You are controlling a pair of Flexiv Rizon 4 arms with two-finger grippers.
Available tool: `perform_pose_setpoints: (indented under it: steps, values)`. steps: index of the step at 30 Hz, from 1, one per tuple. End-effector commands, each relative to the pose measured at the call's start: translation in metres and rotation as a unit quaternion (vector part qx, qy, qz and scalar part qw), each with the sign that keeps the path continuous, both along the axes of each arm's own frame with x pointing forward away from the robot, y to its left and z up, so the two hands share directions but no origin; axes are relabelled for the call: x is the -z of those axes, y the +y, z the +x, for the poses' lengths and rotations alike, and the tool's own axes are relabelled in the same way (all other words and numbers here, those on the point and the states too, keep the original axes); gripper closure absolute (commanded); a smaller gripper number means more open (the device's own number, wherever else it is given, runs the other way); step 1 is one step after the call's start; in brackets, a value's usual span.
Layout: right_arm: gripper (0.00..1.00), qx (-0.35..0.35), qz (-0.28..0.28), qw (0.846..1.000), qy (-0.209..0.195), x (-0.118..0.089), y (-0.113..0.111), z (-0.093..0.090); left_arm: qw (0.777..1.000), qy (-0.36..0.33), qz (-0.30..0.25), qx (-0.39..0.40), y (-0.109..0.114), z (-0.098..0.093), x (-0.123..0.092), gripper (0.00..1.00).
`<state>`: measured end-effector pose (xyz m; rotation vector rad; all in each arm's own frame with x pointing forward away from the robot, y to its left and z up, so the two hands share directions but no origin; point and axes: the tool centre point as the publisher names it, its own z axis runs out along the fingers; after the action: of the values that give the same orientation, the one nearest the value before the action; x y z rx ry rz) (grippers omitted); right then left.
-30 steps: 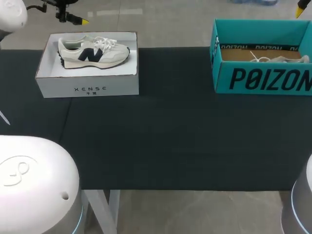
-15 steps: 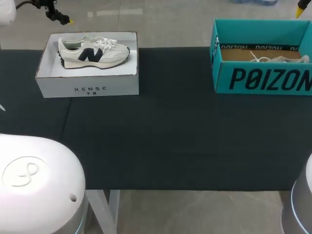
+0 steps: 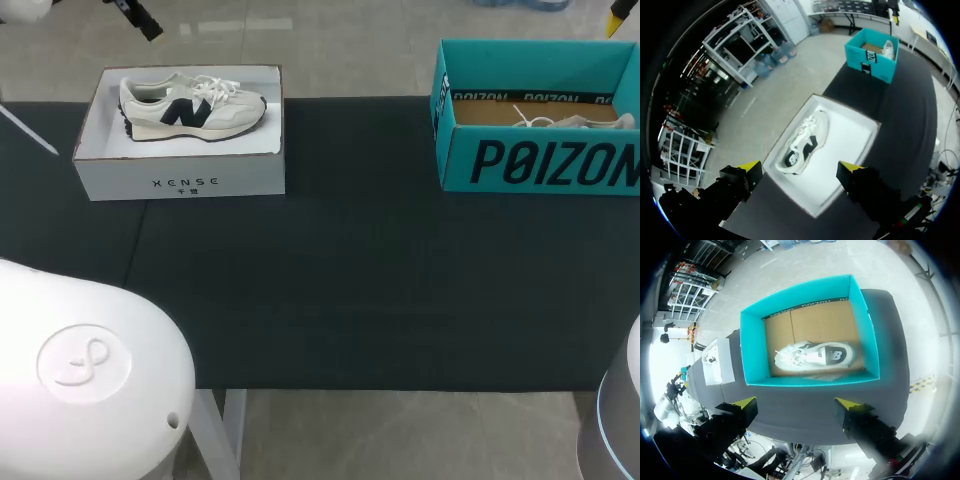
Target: Take the shoe out of the shoebox, open the shoe tongue, remove and reinsert the insole, then place the shoe into the shoebox
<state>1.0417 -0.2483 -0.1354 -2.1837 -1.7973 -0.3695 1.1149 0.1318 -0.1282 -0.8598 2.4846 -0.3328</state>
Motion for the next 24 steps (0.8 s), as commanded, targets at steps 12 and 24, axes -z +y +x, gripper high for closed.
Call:
perform_pose_setpoints:
  steps: [12, 24]
  values:
    - [0.00, 0.001, -0.001, 1.000, -0.001, 0.000, 0.000, -0.001, 0.563, 0.387, -0.028, -0.730, 0.045, 0.078, 0.034, 0.00]
    - [0.00, 0.001, -0.001, 1.000, -0.001, 0.000, 0.000, -0.001, 0.502, 0.394, -0.066, -0.767, 0.069, 0.105, 0.068, 0.00]
